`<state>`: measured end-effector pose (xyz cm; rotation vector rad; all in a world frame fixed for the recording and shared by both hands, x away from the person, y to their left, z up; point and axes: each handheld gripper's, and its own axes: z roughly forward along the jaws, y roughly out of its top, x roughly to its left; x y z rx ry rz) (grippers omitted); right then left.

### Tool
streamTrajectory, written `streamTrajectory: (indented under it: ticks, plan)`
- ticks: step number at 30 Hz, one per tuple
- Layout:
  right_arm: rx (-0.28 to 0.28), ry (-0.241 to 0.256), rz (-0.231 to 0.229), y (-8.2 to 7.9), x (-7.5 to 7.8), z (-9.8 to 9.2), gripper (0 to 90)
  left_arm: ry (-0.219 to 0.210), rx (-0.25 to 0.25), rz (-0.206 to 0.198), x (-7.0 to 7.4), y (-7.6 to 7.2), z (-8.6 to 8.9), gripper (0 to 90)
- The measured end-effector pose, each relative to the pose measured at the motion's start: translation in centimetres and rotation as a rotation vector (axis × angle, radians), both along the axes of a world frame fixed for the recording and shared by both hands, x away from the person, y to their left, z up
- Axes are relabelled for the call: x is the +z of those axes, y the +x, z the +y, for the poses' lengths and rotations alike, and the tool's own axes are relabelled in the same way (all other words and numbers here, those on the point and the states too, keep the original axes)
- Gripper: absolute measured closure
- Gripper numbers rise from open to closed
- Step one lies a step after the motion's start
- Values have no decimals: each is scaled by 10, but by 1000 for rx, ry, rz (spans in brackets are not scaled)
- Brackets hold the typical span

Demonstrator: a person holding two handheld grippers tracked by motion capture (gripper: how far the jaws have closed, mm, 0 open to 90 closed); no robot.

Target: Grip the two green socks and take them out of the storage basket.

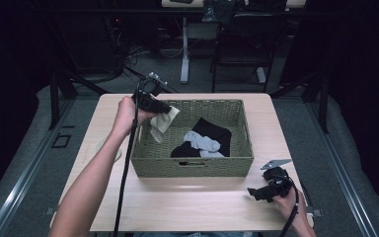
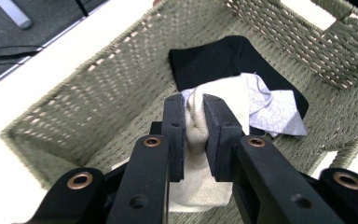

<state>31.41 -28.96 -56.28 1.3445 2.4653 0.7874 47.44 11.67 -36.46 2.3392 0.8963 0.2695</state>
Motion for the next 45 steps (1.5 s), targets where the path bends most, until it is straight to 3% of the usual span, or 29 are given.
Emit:
streamTrajectory:
  ticks: [15,23,32,38,45]
  plan:
    - [-5,2,-1,0,-1,0,10,-18,69,-74,44,-15,45,798]
    - [-4,2,1,0,0,0,12,-22,147,-89,49,-23,85,797]
    - [-12,3,-1,0,-1,-1,11,13,242,-80,33,-27,124,798]
    - [-9,2,2,0,-1,0,11,24,313,-45,7,-25,149,797]
    - [-14,3,3,0,-2,1,12,53,373,1,-31,-20,164,797]
